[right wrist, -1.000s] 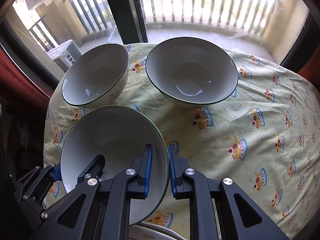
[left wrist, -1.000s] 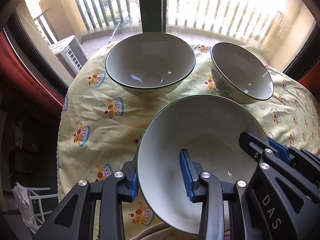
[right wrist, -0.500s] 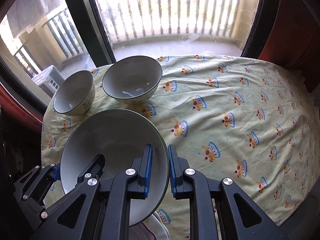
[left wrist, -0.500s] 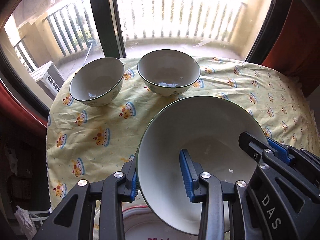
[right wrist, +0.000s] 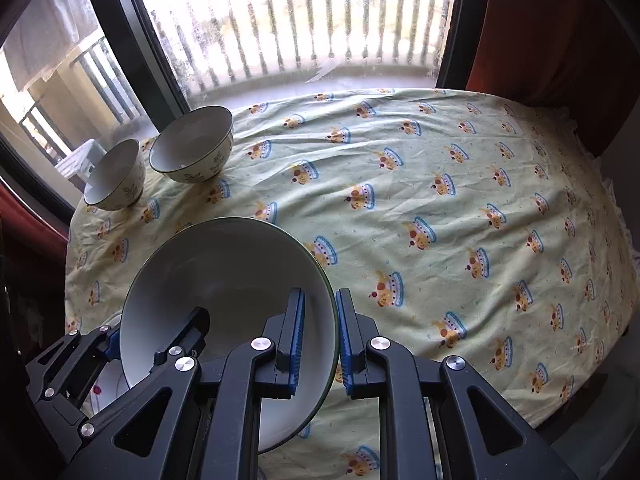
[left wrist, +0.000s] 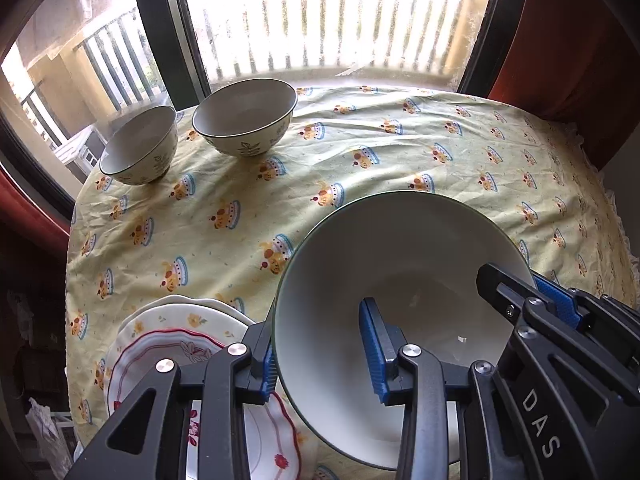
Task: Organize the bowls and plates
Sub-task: 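Carry the white bowl with both grippers and set it down beside the plates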
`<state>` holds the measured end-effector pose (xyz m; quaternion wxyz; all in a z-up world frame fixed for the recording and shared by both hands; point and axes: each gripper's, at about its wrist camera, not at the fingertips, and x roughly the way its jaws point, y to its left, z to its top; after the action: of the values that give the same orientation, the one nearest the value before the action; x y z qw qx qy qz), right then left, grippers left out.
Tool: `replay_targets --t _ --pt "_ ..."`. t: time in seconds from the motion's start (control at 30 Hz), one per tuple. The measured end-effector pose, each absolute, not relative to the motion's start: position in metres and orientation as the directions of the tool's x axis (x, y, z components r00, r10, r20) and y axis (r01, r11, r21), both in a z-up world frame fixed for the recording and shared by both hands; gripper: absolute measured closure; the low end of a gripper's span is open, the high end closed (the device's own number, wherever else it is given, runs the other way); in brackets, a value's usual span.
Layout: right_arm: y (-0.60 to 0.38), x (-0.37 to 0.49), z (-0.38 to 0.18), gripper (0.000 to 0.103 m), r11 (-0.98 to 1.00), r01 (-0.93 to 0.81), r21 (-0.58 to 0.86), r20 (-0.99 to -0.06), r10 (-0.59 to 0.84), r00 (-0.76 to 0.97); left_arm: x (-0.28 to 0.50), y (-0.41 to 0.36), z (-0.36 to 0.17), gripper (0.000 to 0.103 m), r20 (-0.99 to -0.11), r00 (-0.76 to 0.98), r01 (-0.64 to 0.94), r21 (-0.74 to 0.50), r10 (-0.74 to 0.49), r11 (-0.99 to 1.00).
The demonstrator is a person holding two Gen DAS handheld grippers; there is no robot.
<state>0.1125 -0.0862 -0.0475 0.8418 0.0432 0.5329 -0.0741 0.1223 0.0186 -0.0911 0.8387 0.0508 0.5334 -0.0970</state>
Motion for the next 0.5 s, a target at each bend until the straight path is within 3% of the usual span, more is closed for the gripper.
replay_targets --t 0.5 --pt "-0.155 0.085 -0.089 0.084 0.999 0.053 -0.002 -0.944 -0.02 0.328 0.083 -0.036 -0.135 0.067 -0.933 0.358 0.092 -0.005 -0.038 0.996"
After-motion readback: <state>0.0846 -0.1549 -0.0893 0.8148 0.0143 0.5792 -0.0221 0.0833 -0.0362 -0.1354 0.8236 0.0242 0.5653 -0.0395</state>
